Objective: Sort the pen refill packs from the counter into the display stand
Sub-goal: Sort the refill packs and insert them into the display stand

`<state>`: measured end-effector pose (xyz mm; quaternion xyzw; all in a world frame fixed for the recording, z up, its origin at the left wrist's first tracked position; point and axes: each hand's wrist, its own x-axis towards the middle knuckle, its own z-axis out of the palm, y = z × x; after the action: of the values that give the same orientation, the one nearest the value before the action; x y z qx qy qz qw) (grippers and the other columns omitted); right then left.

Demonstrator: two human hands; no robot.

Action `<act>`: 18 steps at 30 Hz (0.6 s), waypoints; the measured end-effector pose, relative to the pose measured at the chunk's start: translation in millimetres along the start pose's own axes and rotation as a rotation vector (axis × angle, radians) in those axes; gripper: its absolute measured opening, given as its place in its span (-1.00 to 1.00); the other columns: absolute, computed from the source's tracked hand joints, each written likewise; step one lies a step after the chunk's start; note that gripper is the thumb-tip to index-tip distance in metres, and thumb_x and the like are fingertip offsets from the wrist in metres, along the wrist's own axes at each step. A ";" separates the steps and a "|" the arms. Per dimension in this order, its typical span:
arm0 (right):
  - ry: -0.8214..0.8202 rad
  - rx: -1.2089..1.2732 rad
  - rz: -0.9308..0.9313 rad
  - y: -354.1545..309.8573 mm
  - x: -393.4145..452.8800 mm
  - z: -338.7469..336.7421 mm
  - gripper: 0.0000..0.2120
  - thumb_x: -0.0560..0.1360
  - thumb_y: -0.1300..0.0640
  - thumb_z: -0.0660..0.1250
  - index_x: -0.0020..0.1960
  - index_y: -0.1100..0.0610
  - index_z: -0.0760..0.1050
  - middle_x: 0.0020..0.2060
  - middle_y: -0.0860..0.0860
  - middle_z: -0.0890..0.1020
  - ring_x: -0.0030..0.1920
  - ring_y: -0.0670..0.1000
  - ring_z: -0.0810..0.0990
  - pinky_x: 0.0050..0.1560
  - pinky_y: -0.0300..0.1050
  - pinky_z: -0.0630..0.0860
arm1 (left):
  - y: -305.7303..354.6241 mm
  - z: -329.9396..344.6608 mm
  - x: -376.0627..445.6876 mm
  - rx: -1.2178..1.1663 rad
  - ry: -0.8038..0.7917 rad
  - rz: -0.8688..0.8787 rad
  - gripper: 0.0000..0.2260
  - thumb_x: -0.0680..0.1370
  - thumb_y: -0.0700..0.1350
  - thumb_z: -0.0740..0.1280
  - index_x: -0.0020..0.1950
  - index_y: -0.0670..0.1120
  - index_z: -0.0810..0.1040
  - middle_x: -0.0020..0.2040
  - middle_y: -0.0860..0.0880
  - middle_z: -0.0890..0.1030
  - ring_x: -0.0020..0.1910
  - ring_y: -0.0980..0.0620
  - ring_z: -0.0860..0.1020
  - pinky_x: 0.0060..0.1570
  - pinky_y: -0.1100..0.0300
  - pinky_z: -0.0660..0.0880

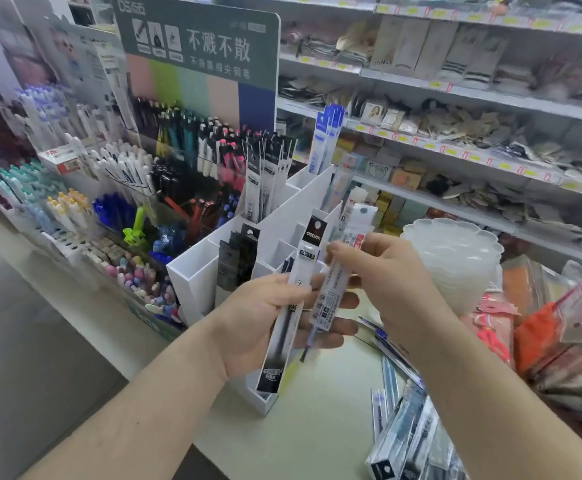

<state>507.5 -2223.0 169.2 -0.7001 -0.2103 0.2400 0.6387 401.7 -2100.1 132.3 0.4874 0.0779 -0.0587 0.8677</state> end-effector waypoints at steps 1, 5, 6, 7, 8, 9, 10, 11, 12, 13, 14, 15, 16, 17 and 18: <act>0.066 0.033 0.014 1.1 0.7 -6.1 -0.84 0.59 0.22 0.33 -0.15 0.20 0.57 -0.34 0.10 0.66 -0.38 0.01 0.58 -0.41 -0.24 0.46 | -0.5 0.2 2.5 -0.026 -0.001 -0.027 -0.67 0.60 -0.16 0.21 0.32 -0.24 0.53 0.14 -0.24 0.65 0.02 -0.26 0.64 0.02 -0.10 0.61; 0.288 0.299 0.043 8.6 2.2 -30.5 -0.83 0.65 0.18 0.20 -0.10 0.14 0.46 -0.45 0.03 0.59 -0.45 -0.04 0.53 -0.34 -0.17 0.48 | -9.9 -1.0 20.2 0.154 0.224 -0.043 -0.73 0.71 -0.12 0.07 0.22 -0.16 0.52 -0.03 -0.12 0.71 -0.18 -0.13 0.67 -0.08 -0.03 0.60; 0.299 0.337 0.047 12.0 1.7 -34.9 -0.84 0.67 0.17 0.18 -0.08 0.14 0.45 -0.47 0.03 0.58 -0.46 -0.02 0.54 -0.31 -0.12 0.50 | -12.0 -1.2 23.6 0.236 0.284 -0.037 -0.74 0.71 -0.09 0.08 0.17 -0.15 0.53 -0.16 -0.06 0.69 -0.34 -0.03 0.62 -0.28 0.10 0.55; 0.292 0.358 0.060 14.1 0.2 -37.3 -0.84 0.68 0.15 0.16 -0.04 0.14 0.44 -0.47 0.04 0.57 -0.46 0.01 0.55 -0.30 -0.07 0.51 | -14.2 -2.7 27.3 0.261 0.322 -0.043 -0.75 0.70 -0.06 0.10 0.14 -0.15 0.53 -0.28 -0.02 0.63 -0.47 0.04 0.49 -0.45 0.21 0.40; 0.281 0.370 0.079 17.8 -0.3 -38.7 -0.84 0.68 0.13 0.15 -0.02 0.13 0.44 -0.47 0.05 0.56 -0.47 0.04 0.55 -0.32 -0.06 0.52 | -15.5 -3.8 30.0 0.228 0.320 -0.063 -0.74 0.69 -0.03 0.12 0.12 -0.15 0.53 -0.34 0.00 0.55 -0.54 0.08 0.37 -0.53 0.28 0.24; 0.271 0.379 0.100 21.1 -0.4 -39.3 -0.83 0.69 0.10 0.14 -0.01 0.12 0.45 -0.47 0.06 0.55 -0.47 0.06 0.54 -0.35 -0.07 0.51 | -14.8 -3.6 32.7 0.149 0.292 -0.095 -0.71 0.68 0.01 0.12 0.11 -0.16 0.51 -0.36 -0.01 0.48 -0.56 0.09 0.28 -0.54 0.30 0.12; 0.259 0.392 0.121 24.4 -0.4 -39.8 -0.83 0.68 0.09 0.15 0.00 0.11 0.46 -0.47 0.06 0.52 -0.49 0.07 0.52 -0.40 -0.10 0.49 | -12.5 -1.8 34.0 0.055 0.237 -0.119 -0.68 0.64 0.06 0.13 0.10 -0.16 0.50 -0.36 -0.03 0.44 -0.56 0.09 0.24 -0.52 0.30 0.04; 0.242 0.409 0.141 27.2 -0.5 -39.5 -0.85 0.68 0.10 0.16 0.00 0.11 0.46 -0.46 0.06 0.48 -0.50 0.05 0.48 -0.44 -0.14 0.44 | -11.3 -1.4 34.5 -0.028 0.176 -0.132 -0.66 0.59 0.11 0.15 0.09 -0.15 0.49 -0.35 -0.05 0.42 -0.55 0.08 0.23 -0.49 0.29 0.01; 0.222 0.423 0.156 30.2 -0.3 -39.2 -0.89 0.67 0.12 0.18 0.02 0.10 0.46 -0.45 0.05 0.45 -0.52 0.03 0.42 -0.46 -0.18 0.37 | -10.8 -1.3 35.3 -0.079 0.133 -0.136 -0.62 0.51 0.15 0.18 0.08 -0.14 0.49 -0.33 -0.07 0.42 -0.54 0.06 0.23 -0.46 0.27 0.00; 0.197 0.430 0.167 32.9 0.2 -38.5 -0.94 0.64 0.17 0.21 0.04 0.09 0.46 -0.44 0.04 0.42 -0.52 0.00 0.37 -0.47 -0.20 0.29 | -10.0 -1.3 36.3 -0.108 0.105 -0.140 -0.59 0.46 0.17 0.20 0.07 -0.13 0.49 -0.32 -0.08 0.41 -0.52 0.05 0.23 -0.44 0.25 0.00; 0.172 0.425 0.174 35.8 0.7 -37.5 -0.92 0.61 0.22 0.25 0.06 0.08 0.48 -0.44 0.03 0.41 -0.52 -0.02 0.32 -0.46 -0.21 0.23 | -9.5 -2.0 38.0 -0.128 0.084 -0.149 -0.59 0.44 0.18 0.20 0.05 -0.13 0.50 -0.31 -0.09 0.41 -0.51 0.05 0.23 -0.44 0.25 0.00; 0.145 0.408 0.175 39.1 2.1 -36.2 -0.87 0.58 0.27 0.27 0.07 0.09 0.49 -0.44 0.03 0.39 -0.51 -0.04 0.28 -0.46 -0.20 0.19 | -8.9 -2.6 39.9 -0.136 0.061 -0.171 -0.60 0.45 0.18 0.18 0.01 -0.13 0.50 -0.31 -0.09 0.41 -0.51 0.05 0.24 -0.45 0.26 0.01; 0.113 0.387 0.168 40.5 3.1 -34.5 -0.83 0.55 0.30 0.30 0.09 0.10 0.51 -0.44 0.02 0.37 -0.51 -0.04 0.25 -0.46 -0.20 0.16 | -8.2 -2.8 41.7 -0.134 0.034 -0.205 -0.60 0.49 0.20 0.15 -0.04 -0.13 0.50 -0.31 -0.08 0.41 -0.51 0.05 0.25 -0.47 0.28 0.03; 0.075 0.339 0.155 40.3 4.0 -31.9 -0.84 0.54 0.30 0.32 0.09 0.13 0.52 -0.47 0.00 0.34 -0.51 -0.05 0.22 -0.47 -0.19 0.13 | -7.3 -2.9 43.4 -0.124 0.001 -0.243 -0.60 0.53 0.22 0.11 -0.09 -0.11 0.47 -0.32 -0.07 0.41 -0.52 0.06 0.26 -0.49 0.30 0.04; 0.020 0.261 0.137 39.2 5.0 -29.2 -0.91 0.54 0.28 0.34 0.03 0.16 0.52 -0.50 -0.02 0.33 -0.53 -0.06 0.19 -0.49 -0.19 0.10 | -5.8 -2.3 44.7 -0.099 -0.025 -0.275 -0.58 0.56 0.24 0.07 -0.13 -0.09 0.45 -0.33 -0.06 0.40 -0.52 0.07 0.27 -0.51 0.31 0.05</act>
<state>528.7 -2246.9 131.8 -0.6263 -0.1228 0.3014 0.7084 444.3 -2102.3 117.7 0.4278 0.1360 -0.1793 0.8754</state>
